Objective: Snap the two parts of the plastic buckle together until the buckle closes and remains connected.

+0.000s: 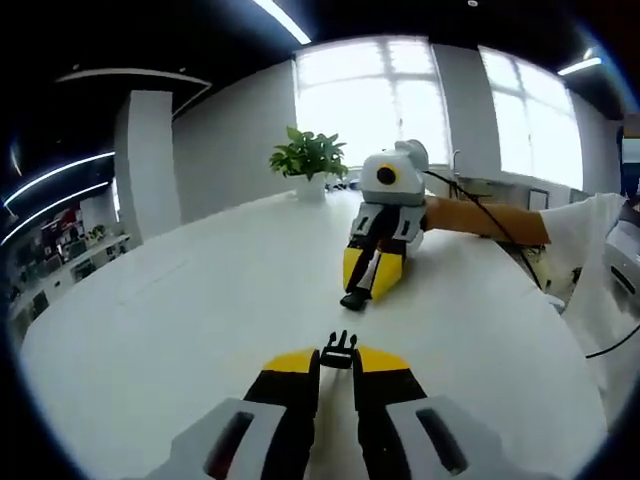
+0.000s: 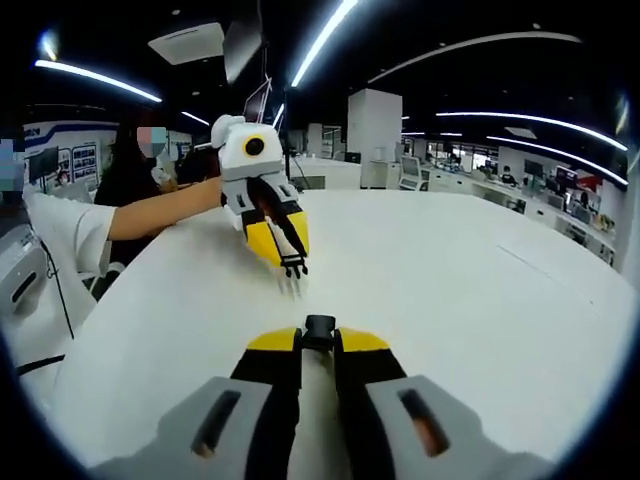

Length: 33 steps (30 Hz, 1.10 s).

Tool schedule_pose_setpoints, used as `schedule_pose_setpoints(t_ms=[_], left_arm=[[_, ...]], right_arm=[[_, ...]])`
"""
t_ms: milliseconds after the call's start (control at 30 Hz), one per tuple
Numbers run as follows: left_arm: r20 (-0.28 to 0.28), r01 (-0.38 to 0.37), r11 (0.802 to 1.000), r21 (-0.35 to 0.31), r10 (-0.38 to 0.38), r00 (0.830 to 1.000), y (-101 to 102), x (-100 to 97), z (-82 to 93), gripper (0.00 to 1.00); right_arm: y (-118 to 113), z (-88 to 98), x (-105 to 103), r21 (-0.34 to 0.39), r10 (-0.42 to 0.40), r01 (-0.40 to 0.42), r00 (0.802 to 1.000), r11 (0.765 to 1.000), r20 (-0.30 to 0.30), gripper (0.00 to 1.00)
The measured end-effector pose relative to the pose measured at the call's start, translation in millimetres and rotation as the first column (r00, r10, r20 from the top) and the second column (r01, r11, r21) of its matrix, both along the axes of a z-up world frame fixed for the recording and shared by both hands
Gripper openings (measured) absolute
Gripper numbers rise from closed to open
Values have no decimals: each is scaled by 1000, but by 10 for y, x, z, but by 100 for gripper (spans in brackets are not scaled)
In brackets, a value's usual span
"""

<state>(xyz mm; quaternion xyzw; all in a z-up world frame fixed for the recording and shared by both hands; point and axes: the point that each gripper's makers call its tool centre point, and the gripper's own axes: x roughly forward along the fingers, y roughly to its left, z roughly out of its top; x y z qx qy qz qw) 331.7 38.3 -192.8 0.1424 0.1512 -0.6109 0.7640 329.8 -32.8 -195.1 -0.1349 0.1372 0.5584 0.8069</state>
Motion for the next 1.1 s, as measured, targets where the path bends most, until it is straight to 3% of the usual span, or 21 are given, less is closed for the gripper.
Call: schedule_pose_setpoints(t_ms=[233, 500, 667, 733, 933, 1100], left_arm=[[-43, 1, 1000, 30, 0, 999, -70, 95, -99, 12], [-64, 2, 1000, 21, -1, 998, -50, 101, -101, 12], [-49, -8, 999, 31, 9, 999, -23, 132, -106, 13], [-33, -14, 999, 31, 15, 999, -20, 142, -94, 14], [-14, -24, 998, 50, 24, 1000, -24, 161, -112, 26], [-33, -34, 998, 44, 35, 999, -23, 172, -125, 25]], right_arm=[[-49, 16, 141, -4, -18, 18, 1000, 1000, -2, 13], [-59, -40, 107, -15, 4, -5, 1000, 1000, -10, 13], [-76, -47, 111, -28, 4, -4, 1000, 1000, -2, 13], [-72, -51, 86, -33, 8, -8, 1000, 999, -5, 17], [-106, -36, 115, -33, -19, 19, 1000, 999, -4, 24], [-91, -53, 88, -27, -38, 38, 999, 999, -5, 25]])
